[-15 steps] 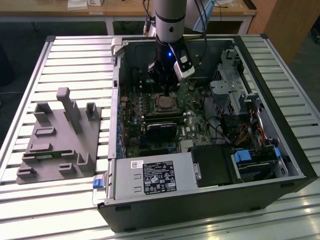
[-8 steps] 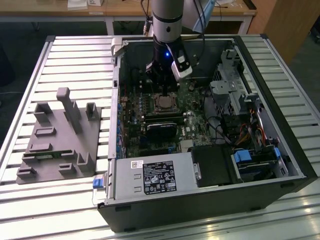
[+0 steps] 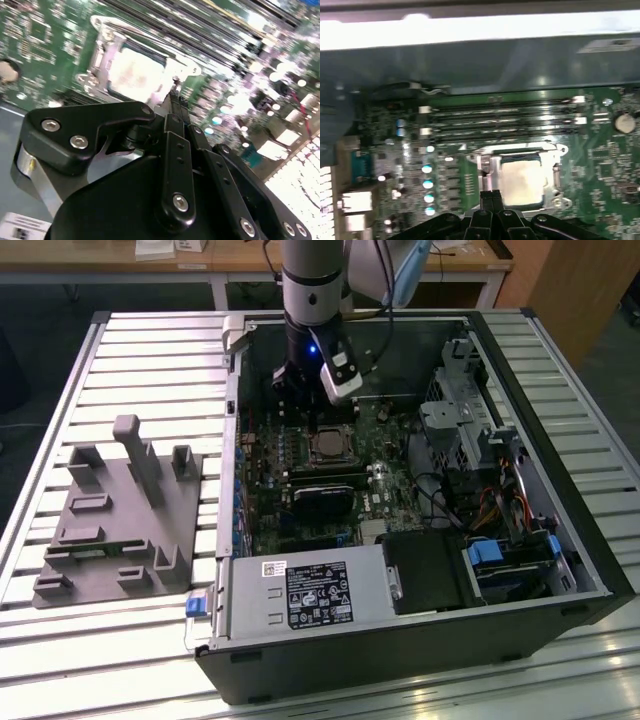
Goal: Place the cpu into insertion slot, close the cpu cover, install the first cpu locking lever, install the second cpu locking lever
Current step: 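Install the first cpu locking lever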
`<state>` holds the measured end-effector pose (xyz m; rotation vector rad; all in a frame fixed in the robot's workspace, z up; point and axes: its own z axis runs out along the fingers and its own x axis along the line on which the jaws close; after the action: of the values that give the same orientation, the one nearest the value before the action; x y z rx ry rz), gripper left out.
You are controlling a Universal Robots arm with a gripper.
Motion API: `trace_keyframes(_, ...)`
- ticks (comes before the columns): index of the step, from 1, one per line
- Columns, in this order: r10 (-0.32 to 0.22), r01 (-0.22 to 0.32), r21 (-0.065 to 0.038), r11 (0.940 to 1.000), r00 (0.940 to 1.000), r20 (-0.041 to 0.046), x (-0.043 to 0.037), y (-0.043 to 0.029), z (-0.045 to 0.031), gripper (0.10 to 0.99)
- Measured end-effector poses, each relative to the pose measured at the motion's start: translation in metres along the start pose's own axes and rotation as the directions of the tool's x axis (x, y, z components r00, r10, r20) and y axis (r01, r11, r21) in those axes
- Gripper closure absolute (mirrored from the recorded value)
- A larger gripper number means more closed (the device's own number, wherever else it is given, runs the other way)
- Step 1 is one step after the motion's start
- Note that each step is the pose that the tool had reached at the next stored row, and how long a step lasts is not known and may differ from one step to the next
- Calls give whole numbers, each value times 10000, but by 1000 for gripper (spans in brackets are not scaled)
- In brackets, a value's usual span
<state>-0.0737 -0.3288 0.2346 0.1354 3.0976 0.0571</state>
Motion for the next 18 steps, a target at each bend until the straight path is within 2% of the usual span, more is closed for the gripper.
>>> trace_keyframes(5,-1,1,-13,10000,10000,11,157,-14,-7,980)
trace_keyframes(6,1,-1,-43,10000,10000,10,175,-15,-8,980)
trace_keyframes(7,4,-4,-137,9999,10000,3,183,-16,-8,980)
trace_keyframes(11,27,-30,-691,9976,10000,-47,190,-16,-22,980)
trace_keyframes(15,35,-40,-915,9958,10000,-57,224,-20,-31,980)
trace_keyframes(18,41,-48,-1092,9940,10000,-64,281,-25,-34,980)
